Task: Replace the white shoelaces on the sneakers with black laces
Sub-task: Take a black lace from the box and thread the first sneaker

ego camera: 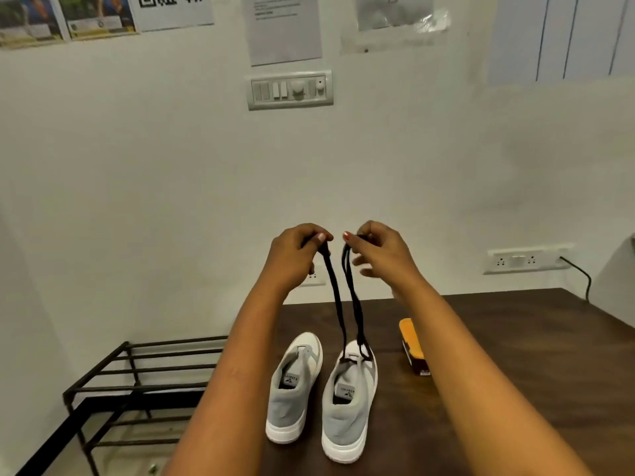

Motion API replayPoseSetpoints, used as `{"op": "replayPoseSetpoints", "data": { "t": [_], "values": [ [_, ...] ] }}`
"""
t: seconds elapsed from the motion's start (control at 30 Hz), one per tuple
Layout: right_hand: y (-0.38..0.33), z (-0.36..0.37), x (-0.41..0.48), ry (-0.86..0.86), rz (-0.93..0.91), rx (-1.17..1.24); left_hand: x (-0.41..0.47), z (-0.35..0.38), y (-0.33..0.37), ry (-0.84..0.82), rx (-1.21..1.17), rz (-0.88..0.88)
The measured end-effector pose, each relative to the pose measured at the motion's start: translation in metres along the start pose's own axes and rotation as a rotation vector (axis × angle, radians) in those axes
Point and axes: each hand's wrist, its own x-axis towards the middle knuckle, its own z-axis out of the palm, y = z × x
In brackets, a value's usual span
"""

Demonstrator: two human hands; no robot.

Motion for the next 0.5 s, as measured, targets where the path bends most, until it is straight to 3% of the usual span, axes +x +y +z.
{"op": "replayPoseSetpoints", "data": {
  "t": [0.1, 0.2, 0.5],
  "values": [
    [0.043, -0.008, 0.009, 0.119, 0.15, -0.066, 0.001, 0.004, -0.027, -0.034, -0.007, -0.094],
    [0.087, -0.015, 0.016, 0.276, 0.167, -0.353, 0.005, 0.017, -0.054, -0.06, -0.035, -0.167],
    [0.18, -0.007, 0.016, -0.139, 0.454, -0.746, 0.024, 0.066, -0.127, -0.11, 0.041, -0.304]
  ]
}}
